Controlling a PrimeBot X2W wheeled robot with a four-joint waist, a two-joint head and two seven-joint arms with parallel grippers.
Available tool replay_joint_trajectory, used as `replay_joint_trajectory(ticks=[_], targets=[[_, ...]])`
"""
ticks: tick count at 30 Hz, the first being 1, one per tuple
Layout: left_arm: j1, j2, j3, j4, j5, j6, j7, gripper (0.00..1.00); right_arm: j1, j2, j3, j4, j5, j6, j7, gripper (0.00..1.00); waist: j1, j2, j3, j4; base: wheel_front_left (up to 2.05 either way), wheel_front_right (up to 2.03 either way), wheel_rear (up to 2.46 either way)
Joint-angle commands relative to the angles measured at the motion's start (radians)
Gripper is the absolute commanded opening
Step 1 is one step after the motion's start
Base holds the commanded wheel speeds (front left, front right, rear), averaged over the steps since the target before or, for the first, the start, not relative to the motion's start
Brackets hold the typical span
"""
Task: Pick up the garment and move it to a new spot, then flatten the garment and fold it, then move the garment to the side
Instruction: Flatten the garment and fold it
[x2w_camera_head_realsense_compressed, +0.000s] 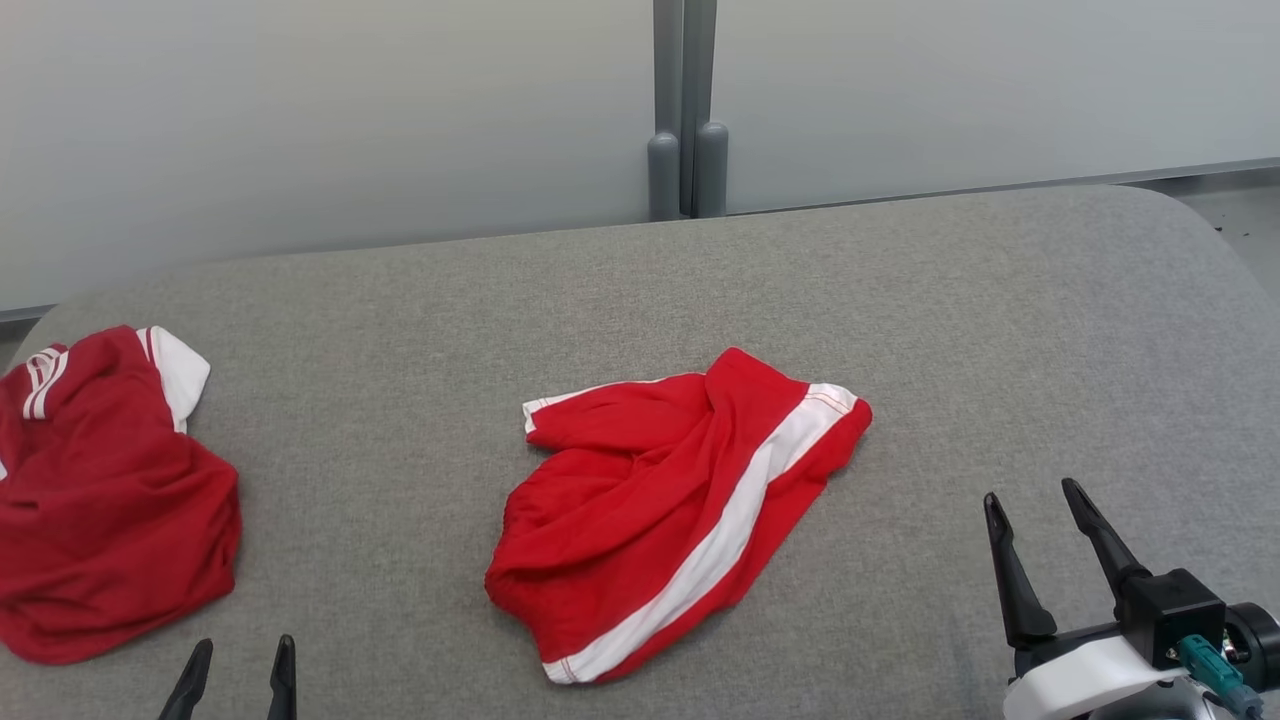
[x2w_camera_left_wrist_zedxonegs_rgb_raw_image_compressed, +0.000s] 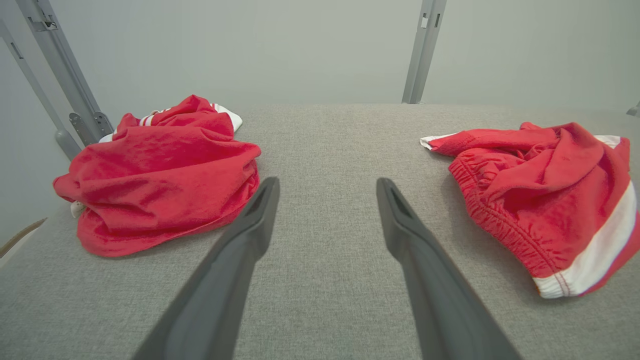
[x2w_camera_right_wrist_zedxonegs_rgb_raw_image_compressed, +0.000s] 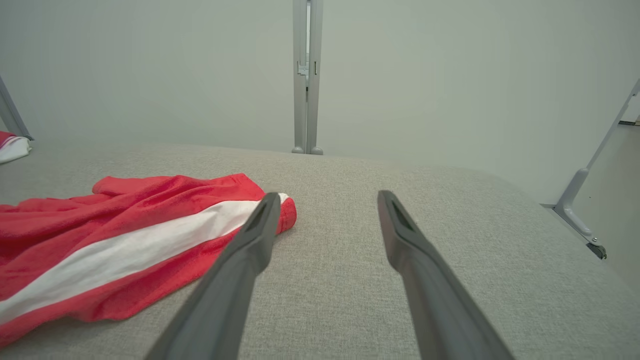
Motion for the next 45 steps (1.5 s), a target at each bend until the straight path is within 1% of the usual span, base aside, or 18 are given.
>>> replay_joint_trajectory(ticks=[1,6,12,21,25,28,31,33,36,38,41,43,45], targets=[[0.013,-0.006,0.011,0.002,0.008,-0.004,-0.003,1.0,0.012,0.0,-0.004,0.004,0.001,0.0,-0.003,1.0,0.0,0.0077,0.0,-0.003,0.0,0.0,0.0],[0.02,-0.019,0.029,0.005,0.023,-0.011,-0.003,1.0,0.012,0.004,-0.008,0.008,0.0,0.0,-0.003,1.0,0.0,0.0077,-0.002,-0.008,0.0,0.0,0.0],[0.019,-0.014,0.004,0.007,0.015,-0.011,-0.003,1.0,0.011,-0.002,-0.017,0.015,0.002,0.0,-0.003,1.0,0.0,0.0077,-0.002,-0.008,0.0,0.0,0.0],[0.009,-0.007,-0.007,0.013,0.009,-0.012,-0.003,1.0,0.005,0.0,-0.021,0.024,-0.003,0.0,-0.003,1.0,0.0,0.0077,0.001,-0.006,0.0,0.0,0.0],[0.008,-0.012,-0.008,0.008,0.016,-0.012,-0.003,1.0,0.005,0.002,-0.022,0.027,-0.002,0.0,-0.003,1.0,0.0,0.0077,0.002,-0.005,0.0,0.0,0.0],[0.015,-0.019,-0.007,0.029,0.022,-0.012,-0.003,1.0,-0.007,0.004,-0.026,0.04,0.013,0.0,-0.003,1.0,0.0,0.0077,0.005,-0.003,0.0,0.0,0.0],[0.018,-0.019,-0.024,0.048,0.007,-0.011,-0.001,1.0,-0.04,-0.015,-0.011,0.067,0.031,0.0,-0.003,1.0,0.0,0.0077,0.01,-0.002,0.0,0.0,0.0],[0.012,-0.017,-0.036,0.042,-0.014,-0.011,0.041,1.0,-0.074,-0.045,0.015,0.11,0.047,0.0,-0.003,1.0,0.0,0.0077,0.017,0.002,0.0,0.0,0.0],[0.002,-0.025,-0.06,-0.007,-0.074,-0.011,0.169,1.0,-0.165,-0.106,0.078,0.164,0.079,0.0,0.082,1.0,0.0,0.0077,0.039,0.013,0.0,0.0,0.0],[-0.002,-0.027,-0.079,-0.06,-0.123,-0.01,0.289,1.0,-0.235,-0.154,0.13,0.189,0.112,0.0,0.185,1.0,0.0,0.0077,0.062,0.023,0.0,0.0,0.0],[-0.014,-0.014,-0.115,-0.161,-0.179,-0.01,0.47,1.0,-0.36,-0.23,0.21,0.2,0.154,0.0,0.346,1.0,0.0,0.0077,0.11,0.037,0.0,0.0,0.0],[-0.03,-0.012,-0.124,-0.237,-0.214,0.0,0.563,1.0,-0.439,-0.264,0.246,0.204,0.193,0.0,0.44,1.0,0.0,0.0077,0.143,0.046,0.0,0.0,0.0],[-0.046,-0.026,-0.132,-0.298,-0.247,0.02,0.634,1.0,-0.505,-0.3,0.294,0.213,0.221,0.0,0.529,1.0,0.0,0.0077,0.171,0.058,0.0,0.0,0.0]])
